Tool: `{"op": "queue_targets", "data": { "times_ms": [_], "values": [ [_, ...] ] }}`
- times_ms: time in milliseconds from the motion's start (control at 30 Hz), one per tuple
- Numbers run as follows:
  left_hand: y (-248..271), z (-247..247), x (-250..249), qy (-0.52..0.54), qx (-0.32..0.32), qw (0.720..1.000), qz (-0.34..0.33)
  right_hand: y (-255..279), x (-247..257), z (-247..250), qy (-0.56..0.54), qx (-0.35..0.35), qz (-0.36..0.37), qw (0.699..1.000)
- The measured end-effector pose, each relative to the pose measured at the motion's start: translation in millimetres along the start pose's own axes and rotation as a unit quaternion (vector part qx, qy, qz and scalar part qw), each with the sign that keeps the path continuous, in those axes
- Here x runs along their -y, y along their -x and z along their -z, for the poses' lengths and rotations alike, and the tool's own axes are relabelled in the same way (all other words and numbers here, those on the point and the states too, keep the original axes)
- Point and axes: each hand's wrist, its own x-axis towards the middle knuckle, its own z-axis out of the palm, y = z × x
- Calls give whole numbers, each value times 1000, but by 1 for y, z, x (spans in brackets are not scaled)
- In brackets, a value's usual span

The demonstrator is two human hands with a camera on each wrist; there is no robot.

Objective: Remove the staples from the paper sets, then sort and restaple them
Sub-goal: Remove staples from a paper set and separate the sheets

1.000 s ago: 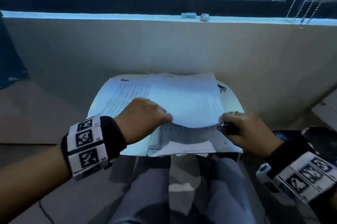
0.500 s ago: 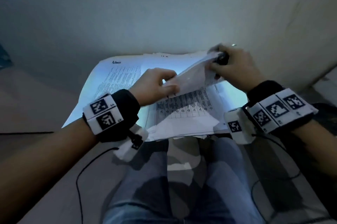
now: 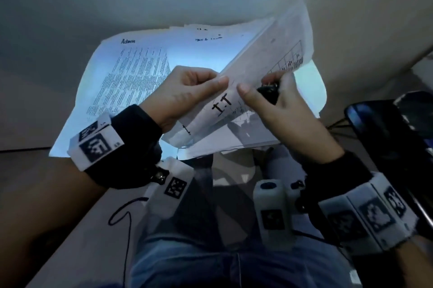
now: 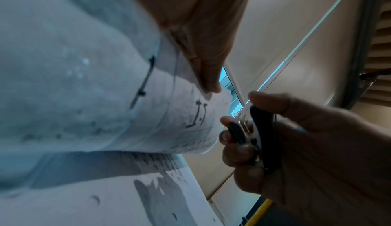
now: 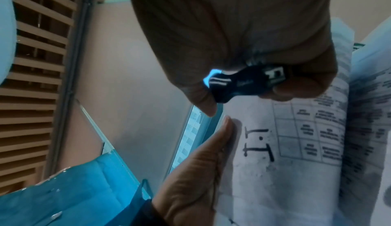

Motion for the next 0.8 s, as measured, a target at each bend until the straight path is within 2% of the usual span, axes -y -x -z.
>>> {"op": "queue_targets", "data": {
  "times_ms": [100,200,267,433,600,800],
  "values": [
    [3,-2,5,27,-5,1000,-8,5,4,-14,-24,43,-27,998],
    [3,-1,11,57,-31,998,-19,12,4,-19,-20,46,-34,998],
    [4,-2,14,74,-38,996,-20,17,1,-22,-4,19,-25,1000],
    [6,-7,21,116,-42,992,-31,15,-2,-28,72,-124,62,988],
    [5,-10,25,155,-36,986,-42,15,4,-34,152,-155,121,969],
    [1,-9,31,140,-51,988,-46,15,19,-37,172,-151,107,968]
  ]
}}
